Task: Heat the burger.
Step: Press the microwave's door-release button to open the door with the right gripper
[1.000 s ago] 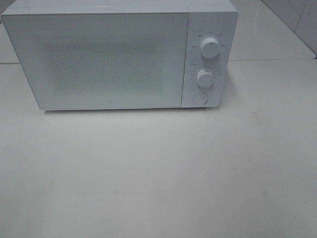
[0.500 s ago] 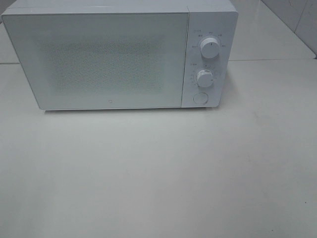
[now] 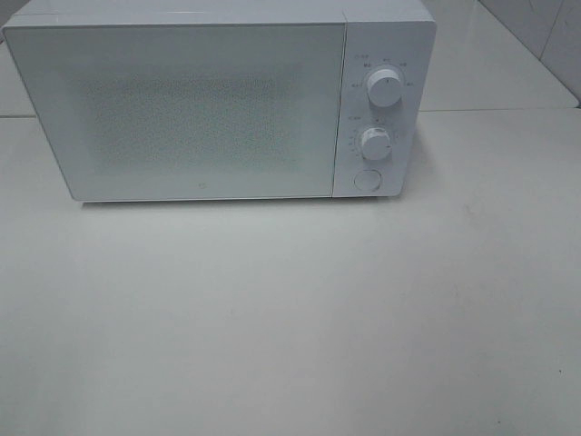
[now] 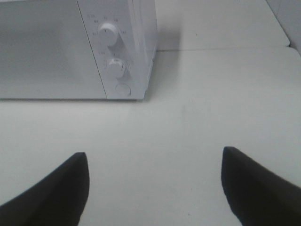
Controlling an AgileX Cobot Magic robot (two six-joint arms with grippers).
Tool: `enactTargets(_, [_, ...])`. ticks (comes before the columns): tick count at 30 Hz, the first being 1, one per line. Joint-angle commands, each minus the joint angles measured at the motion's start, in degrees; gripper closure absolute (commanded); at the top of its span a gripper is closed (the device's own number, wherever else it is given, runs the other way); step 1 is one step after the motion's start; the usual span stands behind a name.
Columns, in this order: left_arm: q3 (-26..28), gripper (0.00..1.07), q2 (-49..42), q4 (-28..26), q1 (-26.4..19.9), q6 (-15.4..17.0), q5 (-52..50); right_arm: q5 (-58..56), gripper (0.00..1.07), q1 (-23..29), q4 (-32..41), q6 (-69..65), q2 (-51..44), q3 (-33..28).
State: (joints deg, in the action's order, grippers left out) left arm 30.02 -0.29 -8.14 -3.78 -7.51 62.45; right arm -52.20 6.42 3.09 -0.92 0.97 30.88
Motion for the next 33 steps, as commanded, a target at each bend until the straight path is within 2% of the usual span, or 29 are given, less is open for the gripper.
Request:
enactTargets(1, [0.0,0.09,-0.3,-0.2,-0.1,0.1,-0.6,3.5,0.34,-0.2,-0.2,-0.6,2.2,0.8])
enactTargets(33, [0.0,0.09,-0.3,-0.2,-0.1,0.1,-0.6,41.4,0.34,-0.2,-3.1,-0.4,39.7,0.6])
